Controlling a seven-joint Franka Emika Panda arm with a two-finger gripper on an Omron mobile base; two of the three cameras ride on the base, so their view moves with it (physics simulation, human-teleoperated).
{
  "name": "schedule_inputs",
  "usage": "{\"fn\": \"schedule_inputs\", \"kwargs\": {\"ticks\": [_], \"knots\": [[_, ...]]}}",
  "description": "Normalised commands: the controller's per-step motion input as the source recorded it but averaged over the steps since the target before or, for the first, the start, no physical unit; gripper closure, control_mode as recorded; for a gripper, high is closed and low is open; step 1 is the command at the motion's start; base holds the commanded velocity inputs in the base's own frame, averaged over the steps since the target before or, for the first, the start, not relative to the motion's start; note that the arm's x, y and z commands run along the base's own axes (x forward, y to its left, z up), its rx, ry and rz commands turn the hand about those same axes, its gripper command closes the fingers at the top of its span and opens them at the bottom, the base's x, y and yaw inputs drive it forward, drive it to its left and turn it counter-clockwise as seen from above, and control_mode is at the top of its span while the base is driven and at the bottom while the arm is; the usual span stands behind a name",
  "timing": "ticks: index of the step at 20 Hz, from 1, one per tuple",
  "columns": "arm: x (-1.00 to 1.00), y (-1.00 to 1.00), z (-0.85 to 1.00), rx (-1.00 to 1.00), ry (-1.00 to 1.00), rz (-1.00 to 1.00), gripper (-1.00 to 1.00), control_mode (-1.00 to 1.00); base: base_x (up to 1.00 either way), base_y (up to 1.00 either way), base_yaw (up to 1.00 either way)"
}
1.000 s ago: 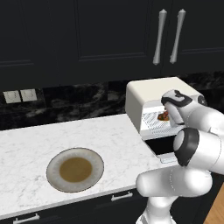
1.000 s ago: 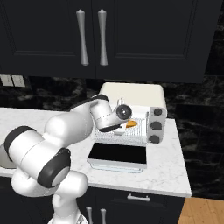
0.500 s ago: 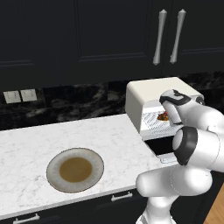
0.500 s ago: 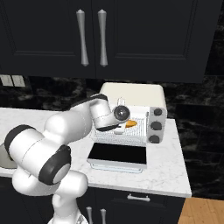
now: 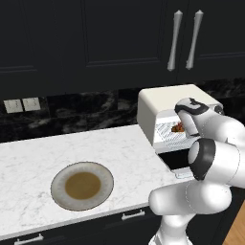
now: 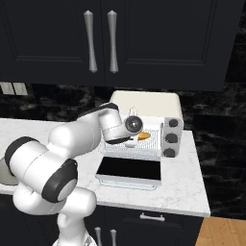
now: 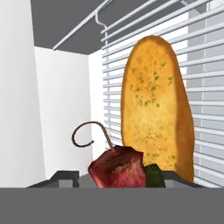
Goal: Pick up the kebab skewer and baguette bread, and place them inside the toaster oven. Close the toaster oven door and start by setting the timer.
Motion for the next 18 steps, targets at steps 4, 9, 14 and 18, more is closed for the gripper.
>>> {"fn": "schedule_inputs", "kwargs": {"ticks": [4, 9, 14, 18], "knots": [[-0.03, -0.02, 0.0, 0.0, 0.0, 0.0, -1.0, -1.0, 0.0, 0.0, 0.0], [-0.31, -0.15, 0.05, 0.0, 0.02, 0.0, -1.0, -1.0, 0.0, 0.0, 0.0], [-0.5, -0.29, 0.25, 0.0, 0.03, 0.0, -1.0, -1.0, 0.0, 0.0, 0.0], [-0.05, -0.16, 0.45, 0.0, 0.12, 0.0, -1.0, -1.0, 0.0, 0.0, 0.0]]}}
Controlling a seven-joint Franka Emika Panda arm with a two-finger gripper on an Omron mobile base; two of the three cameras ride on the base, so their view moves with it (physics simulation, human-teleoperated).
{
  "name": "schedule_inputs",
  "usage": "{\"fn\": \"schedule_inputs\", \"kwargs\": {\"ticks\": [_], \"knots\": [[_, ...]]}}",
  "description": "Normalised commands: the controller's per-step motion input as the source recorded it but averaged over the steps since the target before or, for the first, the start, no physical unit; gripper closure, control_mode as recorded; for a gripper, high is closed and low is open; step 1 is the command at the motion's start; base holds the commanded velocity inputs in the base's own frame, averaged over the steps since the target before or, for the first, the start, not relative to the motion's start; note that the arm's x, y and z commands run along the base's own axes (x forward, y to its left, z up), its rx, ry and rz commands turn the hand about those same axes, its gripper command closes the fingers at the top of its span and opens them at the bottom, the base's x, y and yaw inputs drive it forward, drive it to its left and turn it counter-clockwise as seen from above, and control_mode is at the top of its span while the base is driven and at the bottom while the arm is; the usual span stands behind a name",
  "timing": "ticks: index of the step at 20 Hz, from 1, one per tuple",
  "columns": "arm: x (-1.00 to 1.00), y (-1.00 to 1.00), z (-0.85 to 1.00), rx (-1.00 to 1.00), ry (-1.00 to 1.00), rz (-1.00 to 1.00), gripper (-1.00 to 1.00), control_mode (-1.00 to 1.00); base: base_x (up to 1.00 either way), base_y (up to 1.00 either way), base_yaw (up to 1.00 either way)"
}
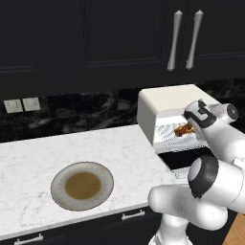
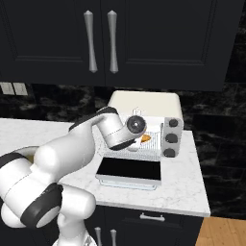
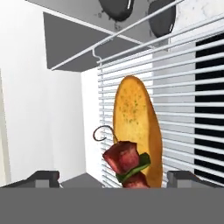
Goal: Pick up the kebab skewer and baguette bread, and place them inside the toaster oven. Close the toaster oven door and start by setting the timer.
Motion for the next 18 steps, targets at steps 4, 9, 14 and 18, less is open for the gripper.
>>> {"fn": "schedule_inputs", "kwargs": {"ticks": [4, 9, 14, 18], "knots": [[0.0, -0.14, 0.47, 0.0, 0.12, 0.0, -1.0, -1.0, 0.0, 0.0, 0.0], [-0.35, -0.35, 0.13, 0.0, 0.04, 0.02, -1.0, -1.0, 0.0, 0.0, 0.0], [-0.43, -0.24, 0.0, -0.07, -0.01, 0.36, -1.0, -1.0, 0.0, 0.0, 0.0], [-0.33, -0.11, -0.06, -0.16, -0.02, 0.57, -1.0, -1.0, 0.0, 0.0, 0.0]]}}
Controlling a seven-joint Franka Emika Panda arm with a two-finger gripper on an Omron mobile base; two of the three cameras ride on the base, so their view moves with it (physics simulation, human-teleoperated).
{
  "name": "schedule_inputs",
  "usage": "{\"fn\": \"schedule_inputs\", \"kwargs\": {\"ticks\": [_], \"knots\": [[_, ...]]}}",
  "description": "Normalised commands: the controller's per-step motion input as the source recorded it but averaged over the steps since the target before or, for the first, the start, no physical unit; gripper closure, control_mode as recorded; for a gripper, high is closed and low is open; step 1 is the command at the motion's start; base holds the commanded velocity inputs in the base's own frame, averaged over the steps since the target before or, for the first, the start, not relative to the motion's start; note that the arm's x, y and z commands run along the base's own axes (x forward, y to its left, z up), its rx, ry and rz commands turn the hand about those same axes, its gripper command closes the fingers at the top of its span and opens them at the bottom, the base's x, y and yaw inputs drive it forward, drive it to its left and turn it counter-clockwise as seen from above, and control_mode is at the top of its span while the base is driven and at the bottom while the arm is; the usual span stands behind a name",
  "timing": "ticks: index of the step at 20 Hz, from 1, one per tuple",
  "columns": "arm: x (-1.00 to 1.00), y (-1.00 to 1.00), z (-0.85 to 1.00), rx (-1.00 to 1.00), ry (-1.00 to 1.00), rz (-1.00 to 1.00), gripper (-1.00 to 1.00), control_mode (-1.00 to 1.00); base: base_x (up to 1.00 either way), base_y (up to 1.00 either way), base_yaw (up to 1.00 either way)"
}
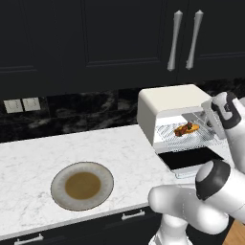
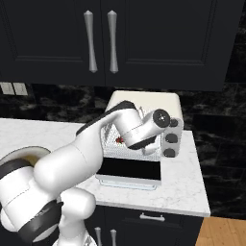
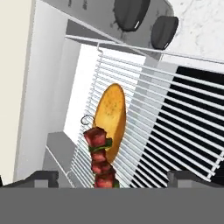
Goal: Pick up the kebab skewer and baguette bread, and place them inside the toaster oven. Close the toaster oven door and start by setting the timer.
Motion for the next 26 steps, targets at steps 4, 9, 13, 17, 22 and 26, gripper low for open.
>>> {"fn": "schedule_inputs", "kwargs": {"ticks": [4, 9, 13, 17, 22, 26], "knots": [[-0.3, -0.02, -0.2, -0.25, -0.07, 0.52, -1.0, -1.0, 0.0, 0.0, 0.0], [-0.35, 0.14, -0.29, -0.37, -0.18, 0.4, -1.0, -1.0, 0.0, 0.0, 0.0], [-0.49, 0.58, -0.4, -0.38, -0.4, 0.24, -1.0, -1.0, 0.0, 0.0, 0.0], [-0.46, 0.67, -0.38, -0.12, -0.57, 0.05, -1.0, -1.0, 0.0, 0.0, 0.0], [0.13, 0.21, -0.01, -0.02, -0.36, -0.02, -1.0, -1.0, 0.0, 0.0, 0.0], [-0.01, -0.27, -0.06, -0.2, -0.18, 0.0, -1.0, -1.0, 0.0, 0.0, 0.0]]}}
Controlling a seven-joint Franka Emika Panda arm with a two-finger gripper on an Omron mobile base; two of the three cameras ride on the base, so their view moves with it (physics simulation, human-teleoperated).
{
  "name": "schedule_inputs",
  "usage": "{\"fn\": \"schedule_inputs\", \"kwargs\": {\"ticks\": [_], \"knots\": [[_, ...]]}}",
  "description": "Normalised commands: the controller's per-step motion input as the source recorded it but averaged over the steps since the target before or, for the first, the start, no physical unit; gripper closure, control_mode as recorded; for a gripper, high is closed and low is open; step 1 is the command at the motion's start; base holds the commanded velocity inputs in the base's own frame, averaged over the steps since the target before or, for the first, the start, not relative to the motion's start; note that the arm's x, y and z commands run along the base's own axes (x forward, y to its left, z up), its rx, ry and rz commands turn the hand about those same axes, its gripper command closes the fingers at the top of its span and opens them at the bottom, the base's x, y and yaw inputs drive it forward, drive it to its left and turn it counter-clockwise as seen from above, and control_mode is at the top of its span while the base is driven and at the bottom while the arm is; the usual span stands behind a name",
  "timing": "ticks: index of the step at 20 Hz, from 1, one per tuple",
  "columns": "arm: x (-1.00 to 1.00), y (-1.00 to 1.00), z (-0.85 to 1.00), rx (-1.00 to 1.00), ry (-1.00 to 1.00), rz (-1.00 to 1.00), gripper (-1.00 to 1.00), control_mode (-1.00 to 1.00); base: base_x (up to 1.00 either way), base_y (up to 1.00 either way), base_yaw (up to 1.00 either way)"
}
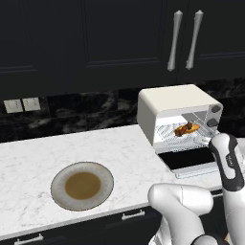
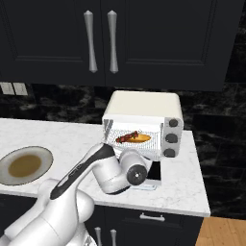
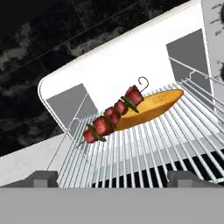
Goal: Pick up the kebab skewer and baguette bread, and place them inside the toaster oven. Close the toaster oven door and start by setting the timer.
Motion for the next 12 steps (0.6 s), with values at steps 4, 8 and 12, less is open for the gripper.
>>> {"fn": "schedule_inputs", "kwargs": {"ticks": [4, 8, 12], "knots": [[0.0, -0.12, -0.11, -0.36, -0.1, 0.0, -1.0, -1.0, 0.0, 0.0, 0.0], [0.01, 0.0, -0.21, -0.3, -0.05, 0.0, -1.0, -1.0, 0.0, 0.0, 0.0], [0.13, 0.0, -0.21, -0.23, -0.01, 0.0, -1.0, -1.0, 0.0, 0.0, 0.0]]}}
